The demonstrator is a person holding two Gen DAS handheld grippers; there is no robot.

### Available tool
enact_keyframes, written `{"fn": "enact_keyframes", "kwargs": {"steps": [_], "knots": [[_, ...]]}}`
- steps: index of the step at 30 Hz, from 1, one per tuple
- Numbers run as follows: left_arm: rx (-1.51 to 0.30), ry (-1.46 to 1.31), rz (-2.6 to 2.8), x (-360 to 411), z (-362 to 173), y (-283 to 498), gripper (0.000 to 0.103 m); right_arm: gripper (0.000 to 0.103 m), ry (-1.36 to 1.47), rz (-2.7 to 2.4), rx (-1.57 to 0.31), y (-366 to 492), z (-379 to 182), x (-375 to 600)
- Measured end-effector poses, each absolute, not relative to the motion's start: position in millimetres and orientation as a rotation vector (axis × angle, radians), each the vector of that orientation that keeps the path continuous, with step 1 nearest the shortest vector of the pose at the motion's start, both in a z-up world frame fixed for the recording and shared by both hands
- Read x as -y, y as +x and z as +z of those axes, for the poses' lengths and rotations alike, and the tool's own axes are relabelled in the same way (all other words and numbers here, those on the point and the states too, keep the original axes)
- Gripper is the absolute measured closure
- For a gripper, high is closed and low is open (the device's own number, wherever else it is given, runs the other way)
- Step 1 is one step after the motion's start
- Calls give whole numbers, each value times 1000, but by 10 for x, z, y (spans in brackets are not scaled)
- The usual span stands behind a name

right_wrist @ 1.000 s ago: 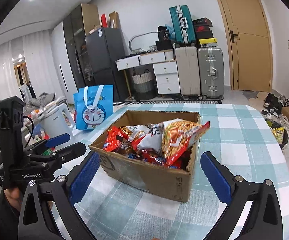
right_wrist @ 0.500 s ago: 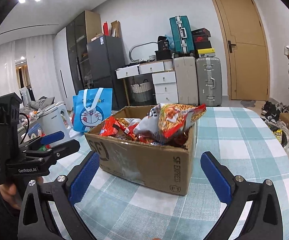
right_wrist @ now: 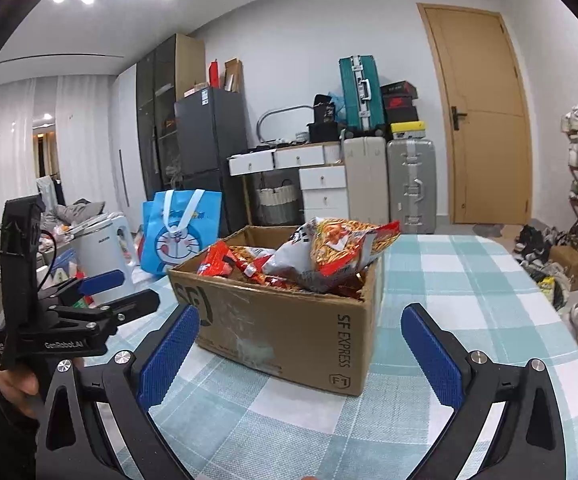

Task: Organize snacks

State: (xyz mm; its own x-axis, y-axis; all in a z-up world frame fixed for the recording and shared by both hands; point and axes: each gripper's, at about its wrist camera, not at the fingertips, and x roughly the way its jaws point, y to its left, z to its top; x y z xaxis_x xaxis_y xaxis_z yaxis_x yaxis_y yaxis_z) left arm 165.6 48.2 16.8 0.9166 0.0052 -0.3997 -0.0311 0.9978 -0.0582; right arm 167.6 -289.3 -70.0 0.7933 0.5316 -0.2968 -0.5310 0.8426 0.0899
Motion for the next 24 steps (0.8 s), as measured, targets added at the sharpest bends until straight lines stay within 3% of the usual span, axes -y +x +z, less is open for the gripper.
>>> {"fn": "enact_keyframes", "kwargs": {"steps": [24], "knots": [[-406, -18, 6, -386, 166, 1653, 0, 0, -19, 572, -309, 1652, -697, 2886]]}}
